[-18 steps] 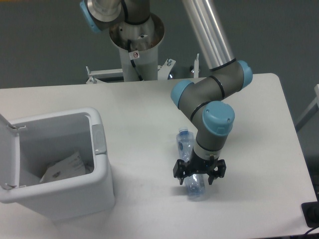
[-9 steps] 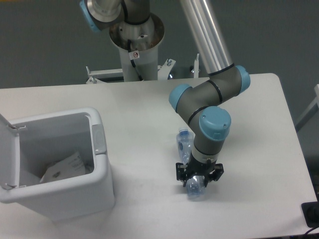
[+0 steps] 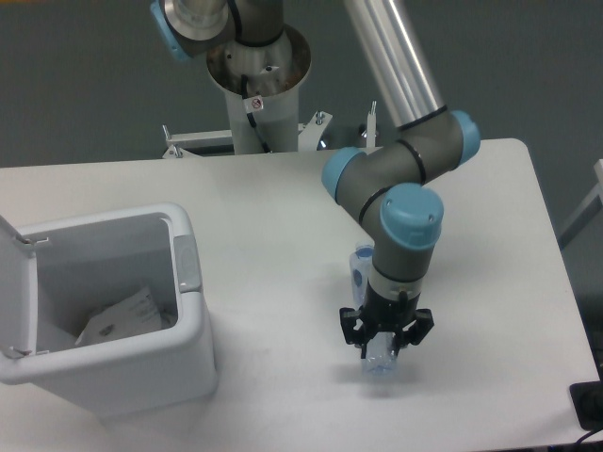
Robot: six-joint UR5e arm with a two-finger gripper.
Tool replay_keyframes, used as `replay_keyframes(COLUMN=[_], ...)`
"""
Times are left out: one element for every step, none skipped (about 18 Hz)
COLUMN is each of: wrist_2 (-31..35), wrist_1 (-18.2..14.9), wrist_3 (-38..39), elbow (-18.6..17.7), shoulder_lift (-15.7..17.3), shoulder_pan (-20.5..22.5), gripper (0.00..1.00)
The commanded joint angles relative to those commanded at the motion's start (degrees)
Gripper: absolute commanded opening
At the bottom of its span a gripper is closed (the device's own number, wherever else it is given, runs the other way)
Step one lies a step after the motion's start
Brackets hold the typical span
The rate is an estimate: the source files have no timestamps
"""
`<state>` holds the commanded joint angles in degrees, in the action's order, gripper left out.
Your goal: Place the trash in the trash can
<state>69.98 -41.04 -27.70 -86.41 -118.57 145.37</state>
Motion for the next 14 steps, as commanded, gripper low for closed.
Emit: replay_keyframes(wrist_2=[-1.15,-1.95,-3.00,-4.75,-5.03,-5.12,-5.20,-5.38,-6.08,-7.39,-7.66,-7.67,-7.67,-7.67], wrist_1=[0.09,0.09,0.09,0.78,1.57,2.45,2.46,2.46,2.46,2.46,2.46,2.46,2.46,2.46], wrist_3=[1.23,2.55,3.43,4.83,5.63,6.24,7.12,7.56,8.09,8.79,9.41,9.94,10.20,10.90], elbow=[1.06,2.28,3.60,5.27,5.81,6.42,7.12,7.39,7.66,8.09,8.62,9.15,9.85,10.12], shoulder_lift=[0.35,0.62,0.71,0.54,0.53,0.62,0.97,1.41,1.76,2.55,3.16,3.95,4.48,5.27], shoulder_pan=[0.44,0.62,0.62,0.62,0.62,0.62,0.71,0.80,1.23,1.41,1.32,0.89,0.80,0.54], gripper=[0.44,0.44,0.44,0.43,0.43,0.43,0.43,0.43,0.43,0.43,0.43,0.42,0.40,0.40])
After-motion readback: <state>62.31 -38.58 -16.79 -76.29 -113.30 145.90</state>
